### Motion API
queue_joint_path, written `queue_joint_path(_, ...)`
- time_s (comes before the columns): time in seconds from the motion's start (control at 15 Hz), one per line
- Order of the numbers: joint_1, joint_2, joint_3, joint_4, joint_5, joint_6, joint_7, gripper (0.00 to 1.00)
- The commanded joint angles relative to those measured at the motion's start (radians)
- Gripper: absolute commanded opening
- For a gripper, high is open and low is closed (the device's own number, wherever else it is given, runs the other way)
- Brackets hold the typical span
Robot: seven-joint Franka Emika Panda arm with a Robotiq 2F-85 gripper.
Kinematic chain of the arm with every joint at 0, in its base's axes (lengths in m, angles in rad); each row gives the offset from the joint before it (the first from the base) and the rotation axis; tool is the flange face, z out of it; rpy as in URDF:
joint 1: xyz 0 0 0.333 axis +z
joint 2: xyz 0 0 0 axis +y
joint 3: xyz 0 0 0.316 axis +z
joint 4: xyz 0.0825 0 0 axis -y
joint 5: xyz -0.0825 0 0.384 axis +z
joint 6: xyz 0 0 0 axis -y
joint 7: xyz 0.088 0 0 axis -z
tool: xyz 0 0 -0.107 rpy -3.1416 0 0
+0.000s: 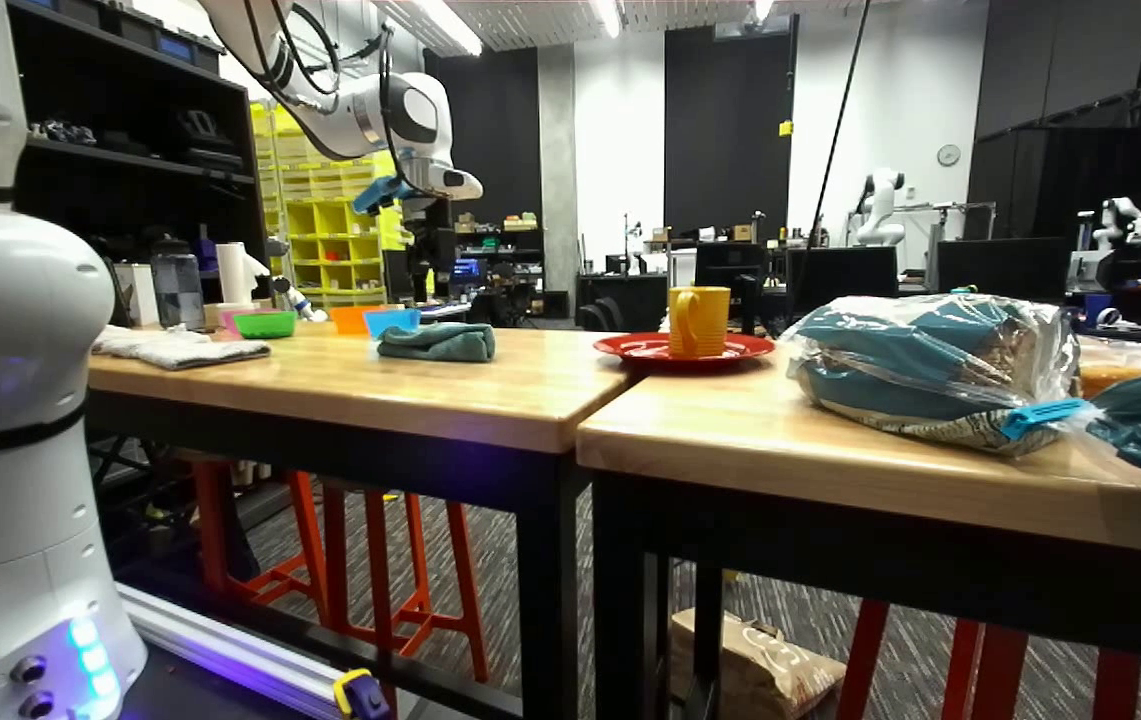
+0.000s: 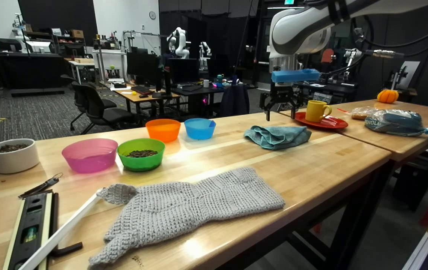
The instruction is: Fold the blue towel on the table
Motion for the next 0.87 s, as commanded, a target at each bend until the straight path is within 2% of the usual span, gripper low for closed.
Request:
queue_joint_path(0.0, 0.009, -0.027, 0.011, -0.02, 0.057, 0.003, -0.056, 1.0)
queue_joint_path(0.6, 0.029, -0.066, 0.038, -0.068, 0.089, 0.005, -0.132, 1.0)
queue_joint_path(0.67, 0.025, -0.02, 0.036, -0.027, 0.078, -0.002, -0.108, 1.0)
queue_joint_path(0.8, 0.026, -0.028, 0.038, -0.036, 0.078, -0.002, -0.114, 1.0)
